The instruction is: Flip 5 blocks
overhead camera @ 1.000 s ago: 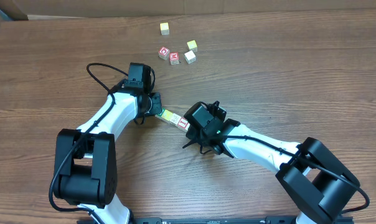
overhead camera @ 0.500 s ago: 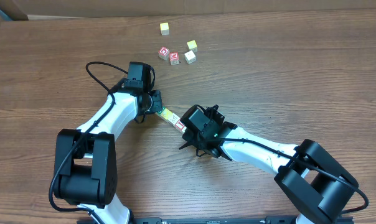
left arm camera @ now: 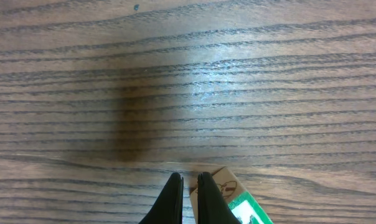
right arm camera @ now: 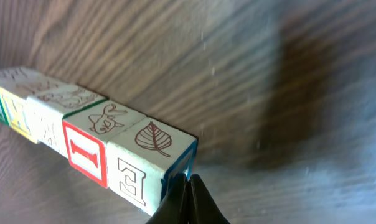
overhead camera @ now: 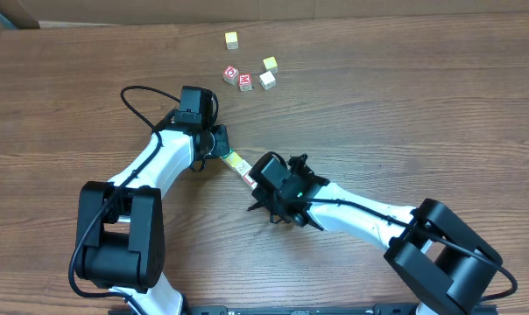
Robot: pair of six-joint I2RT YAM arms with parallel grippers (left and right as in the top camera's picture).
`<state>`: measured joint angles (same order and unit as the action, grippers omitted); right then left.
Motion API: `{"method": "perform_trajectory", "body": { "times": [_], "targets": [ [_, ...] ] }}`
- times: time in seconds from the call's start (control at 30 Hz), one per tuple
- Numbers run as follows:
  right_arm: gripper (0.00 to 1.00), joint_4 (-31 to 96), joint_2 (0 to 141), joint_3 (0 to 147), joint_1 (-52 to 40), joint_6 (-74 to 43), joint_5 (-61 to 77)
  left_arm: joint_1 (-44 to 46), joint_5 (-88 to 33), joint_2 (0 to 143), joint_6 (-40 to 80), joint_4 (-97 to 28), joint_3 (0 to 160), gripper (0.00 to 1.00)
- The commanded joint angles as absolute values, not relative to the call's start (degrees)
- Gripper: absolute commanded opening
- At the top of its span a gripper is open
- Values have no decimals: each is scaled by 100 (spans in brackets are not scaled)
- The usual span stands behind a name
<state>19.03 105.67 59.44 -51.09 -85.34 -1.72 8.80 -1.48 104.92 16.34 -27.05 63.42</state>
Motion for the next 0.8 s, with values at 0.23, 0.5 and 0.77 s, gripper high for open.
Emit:
{"method": "perform_trajectory", "body": {
  "times": [0.23,0.5,0.77],
  "targets": [
    [4,1651,10565,6071,-5306,-9376,-294,1033,-711,10490,1695,-2766,6298,4],
    [4,1457,10654,6071,-5457,-9581,-292,1033,-711,10490,1693,-2759,6298,4],
    [4,1452,10654,6071,-5577,-10079,-294,1033,-709,10490,1693,-2646,6298,4]
  ]
}}
